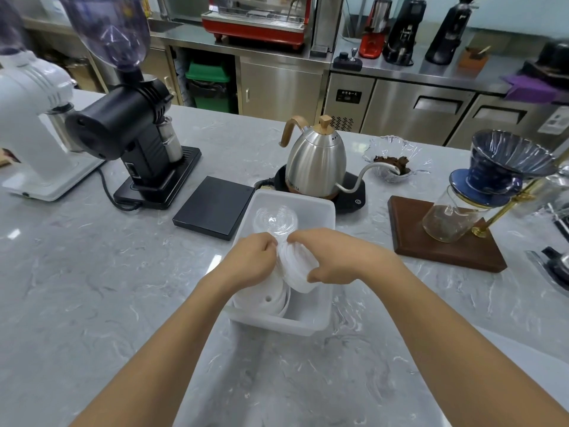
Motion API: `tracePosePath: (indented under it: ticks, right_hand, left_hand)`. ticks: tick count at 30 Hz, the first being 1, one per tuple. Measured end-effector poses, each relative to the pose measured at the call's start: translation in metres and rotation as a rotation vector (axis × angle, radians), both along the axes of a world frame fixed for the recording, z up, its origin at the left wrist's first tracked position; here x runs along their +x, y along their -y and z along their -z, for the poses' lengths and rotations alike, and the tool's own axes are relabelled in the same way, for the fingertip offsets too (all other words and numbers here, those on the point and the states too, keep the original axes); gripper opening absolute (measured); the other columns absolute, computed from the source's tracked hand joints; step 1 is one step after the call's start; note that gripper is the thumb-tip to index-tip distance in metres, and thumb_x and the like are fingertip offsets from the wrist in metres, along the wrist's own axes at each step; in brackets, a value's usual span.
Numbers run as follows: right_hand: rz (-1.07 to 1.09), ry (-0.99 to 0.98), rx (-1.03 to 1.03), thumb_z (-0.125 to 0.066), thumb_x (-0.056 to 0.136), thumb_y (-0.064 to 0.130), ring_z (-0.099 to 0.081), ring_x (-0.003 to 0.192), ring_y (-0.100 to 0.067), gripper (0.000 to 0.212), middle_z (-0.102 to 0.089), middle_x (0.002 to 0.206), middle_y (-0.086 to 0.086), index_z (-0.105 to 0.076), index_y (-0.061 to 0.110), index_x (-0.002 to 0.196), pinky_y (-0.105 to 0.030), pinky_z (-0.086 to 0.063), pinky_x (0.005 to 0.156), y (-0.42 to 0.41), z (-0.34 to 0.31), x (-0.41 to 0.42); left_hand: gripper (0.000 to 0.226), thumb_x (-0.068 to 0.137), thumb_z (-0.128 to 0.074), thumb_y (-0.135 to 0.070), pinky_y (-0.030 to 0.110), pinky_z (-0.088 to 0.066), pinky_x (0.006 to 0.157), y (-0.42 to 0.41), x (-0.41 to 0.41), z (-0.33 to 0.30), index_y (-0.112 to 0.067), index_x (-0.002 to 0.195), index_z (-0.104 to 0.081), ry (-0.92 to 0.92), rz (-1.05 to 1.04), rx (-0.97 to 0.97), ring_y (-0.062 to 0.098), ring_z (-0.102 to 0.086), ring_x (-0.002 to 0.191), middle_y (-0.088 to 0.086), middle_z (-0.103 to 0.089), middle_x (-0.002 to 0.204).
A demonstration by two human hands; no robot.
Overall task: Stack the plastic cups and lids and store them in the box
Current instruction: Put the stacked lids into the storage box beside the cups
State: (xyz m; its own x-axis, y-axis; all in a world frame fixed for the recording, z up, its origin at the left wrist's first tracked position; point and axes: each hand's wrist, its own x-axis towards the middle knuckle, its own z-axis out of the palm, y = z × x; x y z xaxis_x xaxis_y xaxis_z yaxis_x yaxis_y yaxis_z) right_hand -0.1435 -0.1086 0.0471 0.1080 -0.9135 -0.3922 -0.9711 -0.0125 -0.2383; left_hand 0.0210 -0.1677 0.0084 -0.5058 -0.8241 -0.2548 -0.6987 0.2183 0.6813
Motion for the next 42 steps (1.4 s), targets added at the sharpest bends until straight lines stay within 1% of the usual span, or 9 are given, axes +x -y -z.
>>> tracePosePath:
  ticks: [4,8,13,18,26,29,32,39,42]
  right_hand:
    - [-0.006,-0.003,-0.005,-0.072,0.083,0.016,-0.049,0.126,-0.027,0.066,-0.05,0.137,-0.004,-0.04,0.019,0.141,-0.045,-0.046,0.101,0.003,0.002,-0.001]
    - [-0.027,-0.019,-0.007,-0.068,0.087,0.013,-0.044,0.132,-0.028,0.069,-0.043,0.145,-0.005,-0.035,0.02,0.148,-0.043,-0.042,0.105,0.005,-0.001,-0.003]
    - [-0.03,-0.01,0.005,-0.067,0.088,0.01,-0.042,0.137,-0.024,0.074,-0.042,0.152,0.0,-0.031,0.023,0.151,-0.037,-0.039,0.108,0.006,-0.003,-0.006]
    - [-0.016,0.038,0.037,-0.069,0.086,0.006,-0.049,0.13,-0.022,0.079,-0.044,0.15,0.003,-0.031,0.031,0.151,-0.033,-0.044,0.099,0.007,-0.007,-0.009]
    - [-0.043,-0.021,0.06,-0.065,0.087,0.01,-0.042,0.137,-0.023,0.081,-0.041,0.154,0.002,-0.023,0.026,0.154,-0.036,-0.042,0.107,0.011,-0.007,-0.01]
    - [-0.031,-0.014,0.051,-0.073,0.082,0.028,-0.05,0.128,-0.024,0.082,-0.05,0.145,0.0,-0.029,0.024,0.15,-0.04,-0.046,0.102,0.013,-0.003,-0.009]
    - [0.011,0.02,0.009,-0.076,0.079,0.042,-0.047,0.132,-0.025,0.088,-0.047,0.148,-0.001,-0.03,0.022,0.151,-0.038,-0.043,0.104,0.013,0.002,-0.009]
    - [0.036,0.093,0.03,-0.078,0.081,0.035,-0.054,0.122,-0.022,0.079,-0.053,0.14,0.003,-0.036,0.024,0.147,-0.032,-0.044,0.092,0.018,0.004,-0.015]
    - [0.031,0.093,0.049,-0.078,0.08,0.035,-0.055,0.119,-0.021,0.074,-0.055,0.136,0.004,-0.04,0.025,0.143,-0.037,-0.046,0.097,0.022,0.002,-0.016]
  left_hand:
    - [0.028,0.096,-0.043,-0.014,0.037,-0.05,0.083,-0.003,0.003,-0.002,-0.012,0.116,-0.063,0.037,0.033,0.016,0.024,-0.063,0.098,0.003,-0.07,0.106]
    - [0.032,0.092,-0.05,-0.014,0.029,-0.045,0.075,-0.005,0.004,0.002,-0.014,0.123,-0.059,0.031,0.053,0.042,0.019,-0.06,0.09,0.001,-0.068,0.105]
    - [0.035,0.088,-0.057,-0.015,0.041,-0.055,0.09,-0.007,0.006,0.0,-0.016,0.122,-0.059,0.035,0.038,0.069,0.023,-0.066,0.1,0.003,-0.071,0.112]
    - [0.049,0.086,-0.066,-0.016,0.034,-0.056,0.086,-0.006,0.007,0.003,-0.019,0.133,-0.053,-0.001,0.008,0.121,0.02,-0.066,0.101,0.001,-0.069,0.116]
    - [0.055,0.083,-0.072,-0.016,0.035,-0.053,0.093,-0.009,0.007,0.003,-0.02,0.134,-0.052,-0.066,-0.022,0.144,0.02,-0.064,0.105,0.0,-0.064,0.113]
    - [0.059,0.078,-0.078,-0.028,0.037,-0.055,0.092,-0.008,0.007,0.005,-0.023,0.132,-0.052,-0.064,-0.018,0.179,0.018,-0.067,0.103,0.0,-0.068,0.117]
    - [0.061,0.077,-0.081,-0.036,0.039,-0.056,0.093,-0.009,0.007,0.008,-0.023,0.129,-0.051,-0.092,-0.044,0.186,0.017,-0.069,0.1,0.001,-0.07,0.114]
    - [0.058,0.076,-0.085,-0.028,0.042,-0.058,0.091,-0.01,0.005,0.011,-0.022,0.124,-0.053,-0.167,-0.102,0.226,0.018,-0.072,0.094,0.001,-0.072,0.108]
    - [0.056,0.076,-0.085,-0.021,0.04,-0.059,0.089,-0.01,0.005,0.01,-0.021,0.121,-0.053,-0.183,-0.116,0.246,0.02,-0.072,0.094,0.002,-0.072,0.106]
